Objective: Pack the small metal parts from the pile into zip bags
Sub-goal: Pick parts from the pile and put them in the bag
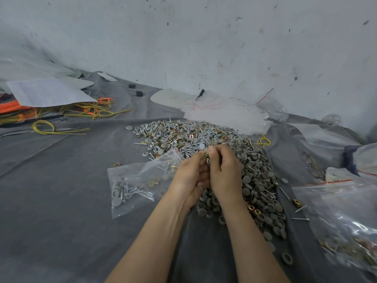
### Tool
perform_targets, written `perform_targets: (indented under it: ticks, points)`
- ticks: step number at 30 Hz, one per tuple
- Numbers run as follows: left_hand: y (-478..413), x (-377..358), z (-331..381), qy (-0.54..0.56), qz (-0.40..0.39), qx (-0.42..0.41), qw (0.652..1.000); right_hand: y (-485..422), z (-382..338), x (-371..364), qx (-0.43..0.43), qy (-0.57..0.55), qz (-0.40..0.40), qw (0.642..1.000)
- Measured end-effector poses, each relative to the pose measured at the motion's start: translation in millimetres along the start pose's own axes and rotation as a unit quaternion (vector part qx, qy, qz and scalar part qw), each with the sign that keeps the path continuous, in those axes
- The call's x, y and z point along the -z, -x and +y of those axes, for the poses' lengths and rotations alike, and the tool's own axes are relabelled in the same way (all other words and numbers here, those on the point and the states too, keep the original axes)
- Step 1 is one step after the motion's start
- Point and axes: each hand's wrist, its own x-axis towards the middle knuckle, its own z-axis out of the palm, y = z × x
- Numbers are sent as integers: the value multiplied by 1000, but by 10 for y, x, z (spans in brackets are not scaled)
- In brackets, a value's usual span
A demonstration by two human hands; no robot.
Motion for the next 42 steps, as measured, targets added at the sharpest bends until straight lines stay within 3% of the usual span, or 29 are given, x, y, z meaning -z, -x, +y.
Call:
perform_targets:
  ticks: [3, 7, 17, 22, 29, 35, 38, 42]
  points:
    - [-20, 28, -39, -115, 14, -45, 992, -37, 54, 22, -52, -18, -41, 998]
    - [-25, 24, -62, -264, 39, -126, 955, -66, 116, 53, -112, -43, -40, 992]
    - [-80, 131, -109, -335, 59, -202, 918, -67, 114, 90, -104, 10, -59, 993]
    - [-74, 121, -102, -320, 36, -233, 918, -84, 102, 123, -104, 7, -64, 992]
    - [-61, 123, -122, -311, 25, -219, 925, -103, 144, 131, -207, -91, -123, 966]
    - [-118, 185, -147, -361, 75, -186, 911, -84, 158, 82, -148, -15, -108, 983]
    - [-101, 150, -135, -370, 79, -206, 903, -99, 157, 107, -150, -57, -96, 982]
    - [-93, 141, -105, -325, 61, -189, 925, -110, 186, 134, -198, -130, -102, 966]
